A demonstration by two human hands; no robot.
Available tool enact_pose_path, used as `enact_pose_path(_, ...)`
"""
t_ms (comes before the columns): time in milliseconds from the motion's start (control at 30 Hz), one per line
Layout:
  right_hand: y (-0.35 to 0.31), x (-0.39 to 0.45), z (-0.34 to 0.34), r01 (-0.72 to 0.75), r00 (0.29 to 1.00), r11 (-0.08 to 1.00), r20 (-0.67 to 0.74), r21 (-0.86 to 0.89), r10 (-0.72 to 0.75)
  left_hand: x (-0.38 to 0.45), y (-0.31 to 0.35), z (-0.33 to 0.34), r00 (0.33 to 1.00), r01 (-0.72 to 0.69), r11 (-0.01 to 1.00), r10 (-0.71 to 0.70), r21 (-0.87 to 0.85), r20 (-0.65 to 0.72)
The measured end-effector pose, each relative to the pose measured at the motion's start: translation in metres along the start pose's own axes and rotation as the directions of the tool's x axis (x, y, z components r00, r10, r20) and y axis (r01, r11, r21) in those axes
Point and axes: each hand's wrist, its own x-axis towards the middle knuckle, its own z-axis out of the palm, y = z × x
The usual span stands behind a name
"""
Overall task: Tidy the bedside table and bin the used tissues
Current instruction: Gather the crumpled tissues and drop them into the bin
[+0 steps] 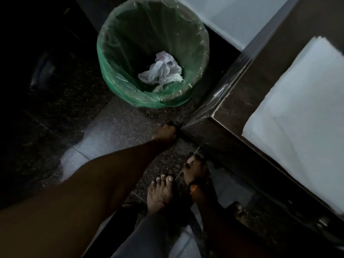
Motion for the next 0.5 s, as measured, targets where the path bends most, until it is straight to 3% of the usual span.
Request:
enact_pose_path(67,0.001,0.007,0.007,0.012,0.997,1.000,-0.083,0.026,-0.010,-0.012,0.005,-0.014,0.999,0.034,0.999,-0.033,-0.038,0.016)
enact_pose_path(200,-0.027,-0.015,-0.007,0.104,0.992,0.984,-0.088,0.146,-0.092,-0.042,0.011,-0.044,0.992,0.102,0.988,-0.093,-0.118,0.079)
enact_pose_path(300,-0.055,-0.038,-0.018,0.176,0.983,0.976,-0.067,0.127,-0.168,-0.067,0.010,-0.063,0.991,0.098,0.979,-0.079,-0.177,0.111)
enact_pose_path(367,-0.077,-0.057,-0.031,0.249,0.964,0.963,-0.117,0.101,-0.237,-0.085,0.009,-0.082,0.996,0.074,0.968,-0.063,-0.238,0.056)
enact_pose_path(500,-0.118,-0.094,-0.062,0.329,0.941,0.920,-0.158,0.213,-0.299,-0.128,0.023,-0.147,0.993,-0.035,0.940,-0.006,-0.339,-0.118)
